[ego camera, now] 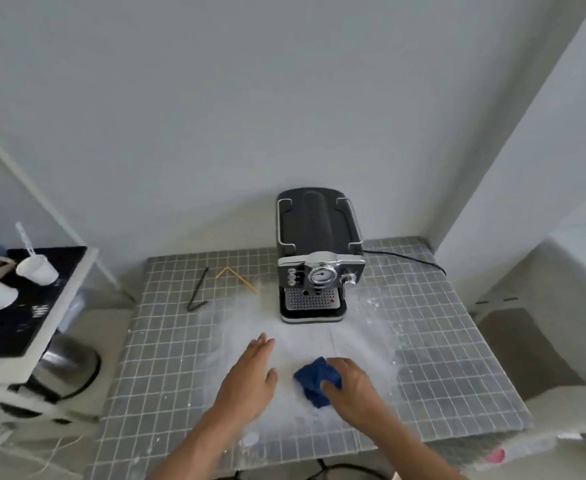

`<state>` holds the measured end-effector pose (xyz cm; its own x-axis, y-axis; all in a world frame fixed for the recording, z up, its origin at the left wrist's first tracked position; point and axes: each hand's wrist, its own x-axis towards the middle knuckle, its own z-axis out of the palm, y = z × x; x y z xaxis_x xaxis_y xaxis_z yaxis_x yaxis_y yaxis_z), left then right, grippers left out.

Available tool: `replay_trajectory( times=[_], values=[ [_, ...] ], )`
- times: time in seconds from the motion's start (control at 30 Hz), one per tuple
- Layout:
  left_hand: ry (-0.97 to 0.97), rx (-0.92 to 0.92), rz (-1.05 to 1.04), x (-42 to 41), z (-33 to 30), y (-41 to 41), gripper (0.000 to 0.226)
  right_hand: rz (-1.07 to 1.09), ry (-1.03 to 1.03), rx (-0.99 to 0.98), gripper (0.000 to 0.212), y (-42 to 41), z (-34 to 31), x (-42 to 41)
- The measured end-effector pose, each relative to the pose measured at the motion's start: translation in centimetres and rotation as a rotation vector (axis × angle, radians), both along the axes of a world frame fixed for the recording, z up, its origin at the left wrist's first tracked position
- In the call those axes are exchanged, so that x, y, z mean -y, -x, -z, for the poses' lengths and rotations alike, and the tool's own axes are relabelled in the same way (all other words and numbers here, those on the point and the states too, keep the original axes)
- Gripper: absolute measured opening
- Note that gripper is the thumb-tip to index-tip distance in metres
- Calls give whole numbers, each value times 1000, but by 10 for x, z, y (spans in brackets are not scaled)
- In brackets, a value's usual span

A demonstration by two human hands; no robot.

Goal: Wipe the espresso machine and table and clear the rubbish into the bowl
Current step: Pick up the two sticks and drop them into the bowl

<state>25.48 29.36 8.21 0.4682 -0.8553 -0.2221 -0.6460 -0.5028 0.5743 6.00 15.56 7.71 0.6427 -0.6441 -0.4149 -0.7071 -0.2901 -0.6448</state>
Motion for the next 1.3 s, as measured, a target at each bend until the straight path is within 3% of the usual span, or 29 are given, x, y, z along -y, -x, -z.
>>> replay_trajectory(
  times=[0.07, 0.17, 0.47, 0.67, 0.93, 1.13, 1.3],
  values=[
    [10, 4, -48, -12, 5, -27, 62, -63, 16, -15, 28, -39, -6, -2],
    [-5, 14, -120, -24, 12, -67, 62, -133, 84, -8, 51, -97, -4, -1],
    [-97, 55, -225, -23, 35, -192, 62, -303, 159, -49, 51, -255, 10, 18],
    [-95, 96, -266, 11, 53, -265, 45, -325, 257, -140, 48, -325, 45, 52],
    [-261, 182, -229, 55, 98, -320, 29, -222, 439, -286, 31, -370, 99, 90],
    [-253, 152, -283, 64, 122, -325, 18, -142, 438, -328, 17, -375, 123, 100],
    [-283, 108, -329, 63, 120, -317, 18, -140, 437, -355, 18, -372, 122, 95]
  ],
)
